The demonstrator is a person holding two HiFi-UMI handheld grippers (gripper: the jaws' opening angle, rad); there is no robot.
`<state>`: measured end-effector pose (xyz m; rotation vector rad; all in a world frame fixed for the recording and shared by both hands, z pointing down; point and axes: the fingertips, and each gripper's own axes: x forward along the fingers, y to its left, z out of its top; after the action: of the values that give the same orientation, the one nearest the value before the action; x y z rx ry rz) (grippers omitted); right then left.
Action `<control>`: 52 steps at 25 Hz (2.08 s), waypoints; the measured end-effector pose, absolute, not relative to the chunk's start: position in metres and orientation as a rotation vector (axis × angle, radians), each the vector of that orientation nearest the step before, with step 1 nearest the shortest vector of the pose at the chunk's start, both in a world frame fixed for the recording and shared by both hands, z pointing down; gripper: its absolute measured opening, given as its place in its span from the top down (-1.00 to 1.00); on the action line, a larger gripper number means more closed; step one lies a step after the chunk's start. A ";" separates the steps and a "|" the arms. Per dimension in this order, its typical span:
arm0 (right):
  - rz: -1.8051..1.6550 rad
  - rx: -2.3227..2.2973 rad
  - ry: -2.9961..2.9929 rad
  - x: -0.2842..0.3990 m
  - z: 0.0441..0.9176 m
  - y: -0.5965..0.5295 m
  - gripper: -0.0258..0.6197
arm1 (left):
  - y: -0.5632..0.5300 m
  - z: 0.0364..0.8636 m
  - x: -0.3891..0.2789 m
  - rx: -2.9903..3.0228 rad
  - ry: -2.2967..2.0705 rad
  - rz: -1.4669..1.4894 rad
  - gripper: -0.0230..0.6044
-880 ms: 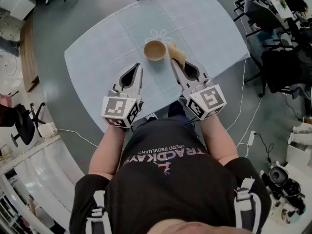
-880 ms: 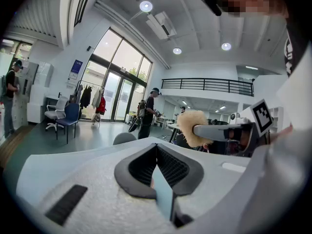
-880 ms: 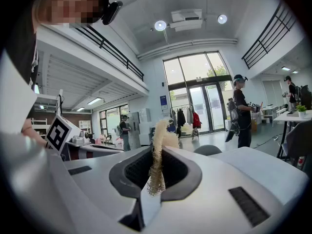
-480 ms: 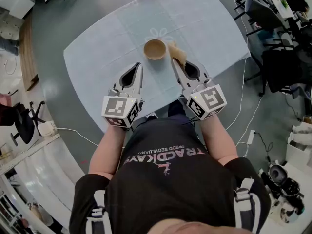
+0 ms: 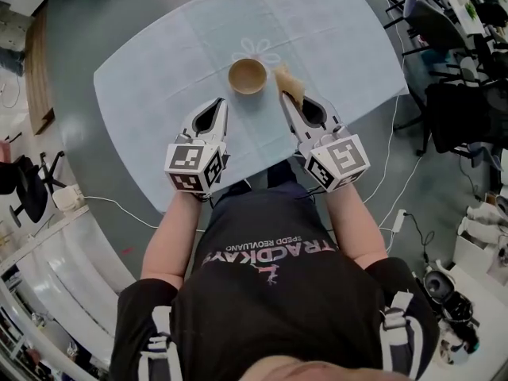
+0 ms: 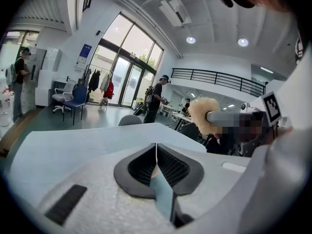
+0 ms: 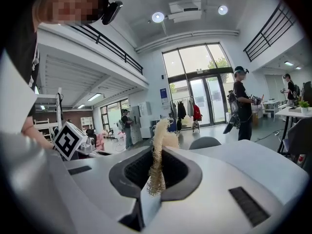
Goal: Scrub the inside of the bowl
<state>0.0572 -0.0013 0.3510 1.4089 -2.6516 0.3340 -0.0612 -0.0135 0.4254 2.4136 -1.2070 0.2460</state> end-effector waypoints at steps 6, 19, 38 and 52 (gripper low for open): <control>0.382 1.334 -2.613 0.073 0.379 -0.036 0.82 | -0.048 0.476 -0.052 2.272 -1.221 0.326 0.87; 0.460 1.040 -2.543 0.074 0.456 -0.083 0.82 | -0.094 0.570 -0.037 1.998 -1.247 0.426 0.55; 0.507 0.894 -2.513 0.071 0.494 -0.117 0.82 | -0.124 0.633 -0.033 1.831 -1.273 0.501 0.83; 0.019 0.600 -2.228 0.023 0.526 -0.094 0.82 | -0.115 0.580 -0.030 2.028 -1.317 0.604 0.83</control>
<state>0.0232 -0.0943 0.5256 0.6004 -2.2285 0.0192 -0.0302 -0.1155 0.5800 2.0278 -1.3174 0.6042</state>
